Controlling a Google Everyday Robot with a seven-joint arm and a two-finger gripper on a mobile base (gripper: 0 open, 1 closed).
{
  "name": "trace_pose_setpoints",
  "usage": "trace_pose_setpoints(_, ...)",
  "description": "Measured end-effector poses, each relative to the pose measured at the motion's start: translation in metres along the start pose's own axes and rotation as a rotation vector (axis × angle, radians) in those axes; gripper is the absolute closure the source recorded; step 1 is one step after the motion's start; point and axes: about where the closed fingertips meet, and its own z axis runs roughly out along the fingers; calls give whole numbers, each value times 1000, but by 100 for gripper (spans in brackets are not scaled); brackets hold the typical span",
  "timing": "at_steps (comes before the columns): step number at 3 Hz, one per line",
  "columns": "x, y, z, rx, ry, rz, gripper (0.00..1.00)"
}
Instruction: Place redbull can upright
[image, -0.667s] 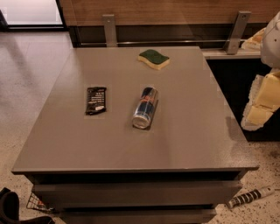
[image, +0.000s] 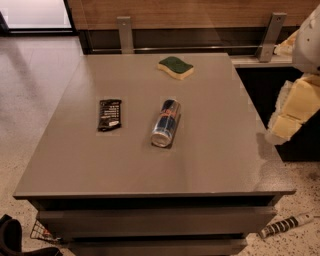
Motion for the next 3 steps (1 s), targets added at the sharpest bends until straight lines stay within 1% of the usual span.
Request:
trace_pose_setpoints(1, -22, -8, 11, -44, -89, 188, 0)
trace_pose_setpoints(2, -64, -15, 28, -109, -315, 501, 0)
trace_pose_setpoints(3, -82, -27, 29, -102, -420, 689, 0)
